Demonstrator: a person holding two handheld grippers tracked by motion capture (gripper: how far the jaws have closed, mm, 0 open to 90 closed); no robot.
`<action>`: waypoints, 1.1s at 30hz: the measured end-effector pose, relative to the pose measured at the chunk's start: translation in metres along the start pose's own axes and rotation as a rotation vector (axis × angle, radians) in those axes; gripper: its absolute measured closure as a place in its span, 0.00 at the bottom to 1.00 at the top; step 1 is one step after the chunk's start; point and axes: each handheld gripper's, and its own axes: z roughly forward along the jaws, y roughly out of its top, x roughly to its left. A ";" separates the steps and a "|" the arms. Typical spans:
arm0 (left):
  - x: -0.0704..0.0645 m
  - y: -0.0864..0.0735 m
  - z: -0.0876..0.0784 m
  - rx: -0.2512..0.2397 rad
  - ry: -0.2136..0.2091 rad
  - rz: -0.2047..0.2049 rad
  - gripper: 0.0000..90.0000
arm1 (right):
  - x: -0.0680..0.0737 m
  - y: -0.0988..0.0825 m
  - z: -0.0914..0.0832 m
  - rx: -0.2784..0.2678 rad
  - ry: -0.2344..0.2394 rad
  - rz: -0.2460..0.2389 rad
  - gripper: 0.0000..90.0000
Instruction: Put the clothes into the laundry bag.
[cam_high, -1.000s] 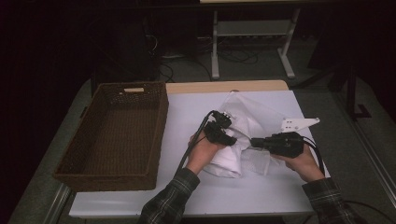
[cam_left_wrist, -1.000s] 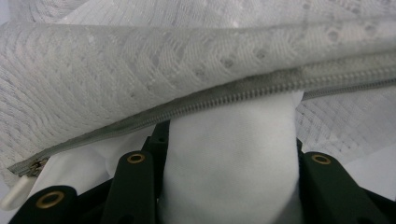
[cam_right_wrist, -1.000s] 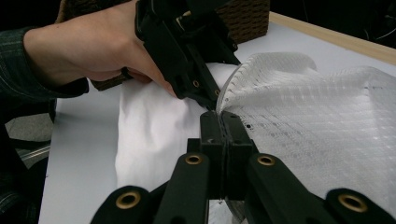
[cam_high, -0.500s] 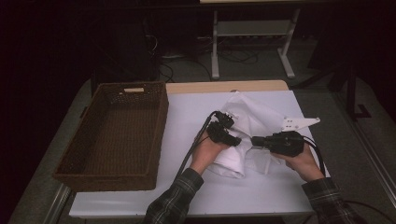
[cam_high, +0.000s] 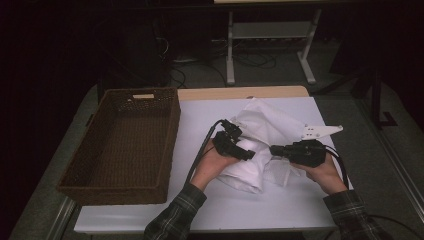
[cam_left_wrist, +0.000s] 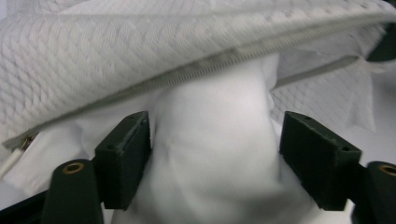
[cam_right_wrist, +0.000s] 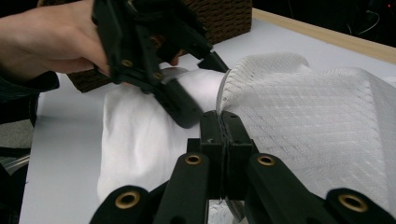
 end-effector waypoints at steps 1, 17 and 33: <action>-0.001 -0.001 -0.002 0.000 -0.002 0.002 0.22 | 0.000 0.000 0.000 0.001 -0.001 0.001 0.98; -0.001 -0.041 -0.041 -0.020 -0.001 0.004 0.15 | -0.001 -0.001 0.004 0.014 -0.015 0.007 0.98; 0.008 -0.070 -0.028 -0.004 -0.071 0.039 0.36 | -0.001 -0.002 0.007 0.036 -0.018 0.009 0.94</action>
